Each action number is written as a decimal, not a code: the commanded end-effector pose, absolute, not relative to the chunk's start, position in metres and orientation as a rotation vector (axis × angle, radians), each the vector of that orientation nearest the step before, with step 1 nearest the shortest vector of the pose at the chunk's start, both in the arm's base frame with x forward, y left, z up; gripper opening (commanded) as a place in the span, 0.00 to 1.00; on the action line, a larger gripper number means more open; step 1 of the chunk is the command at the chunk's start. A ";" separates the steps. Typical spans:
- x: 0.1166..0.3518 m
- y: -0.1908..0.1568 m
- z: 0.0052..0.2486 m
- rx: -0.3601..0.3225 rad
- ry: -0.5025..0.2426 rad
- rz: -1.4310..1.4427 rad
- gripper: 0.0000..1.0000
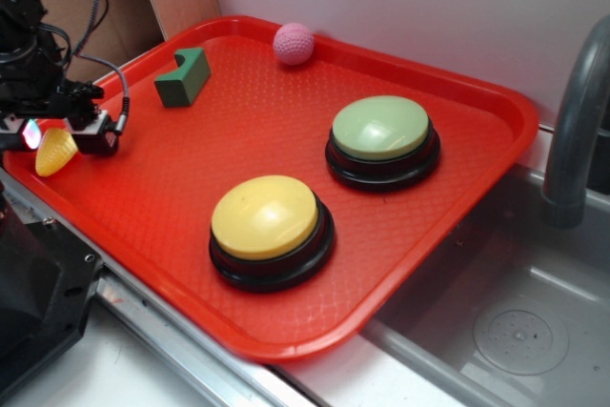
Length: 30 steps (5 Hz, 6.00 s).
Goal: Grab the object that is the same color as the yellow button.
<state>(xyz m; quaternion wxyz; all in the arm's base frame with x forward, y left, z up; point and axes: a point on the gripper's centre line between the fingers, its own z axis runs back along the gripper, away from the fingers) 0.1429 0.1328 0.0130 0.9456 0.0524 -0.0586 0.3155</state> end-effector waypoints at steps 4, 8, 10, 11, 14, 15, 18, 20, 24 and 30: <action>0.118 0.126 0.102 0.002 -0.226 0.381 1.00; 0.114 0.101 0.028 0.038 0.032 0.863 1.00; 0.119 0.076 0.030 -0.006 0.074 0.704 1.00; 0.120 0.091 0.050 -0.062 -0.005 0.609 1.00; 0.092 0.084 0.089 -0.181 -0.105 0.173 1.00; 0.094 0.080 0.072 -0.198 -0.070 0.102 1.00; 0.104 0.074 0.026 -0.091 -0.137 -0.072 1.00; 0.152 0.097 0.036 -0.056 -0.257 -0.075 1.00; 0.125 0.080 0.087 -0.052 -0.133 0.023 1.00; 0.110 0.063 0.090 0.071 -0.176 -0.323 1.00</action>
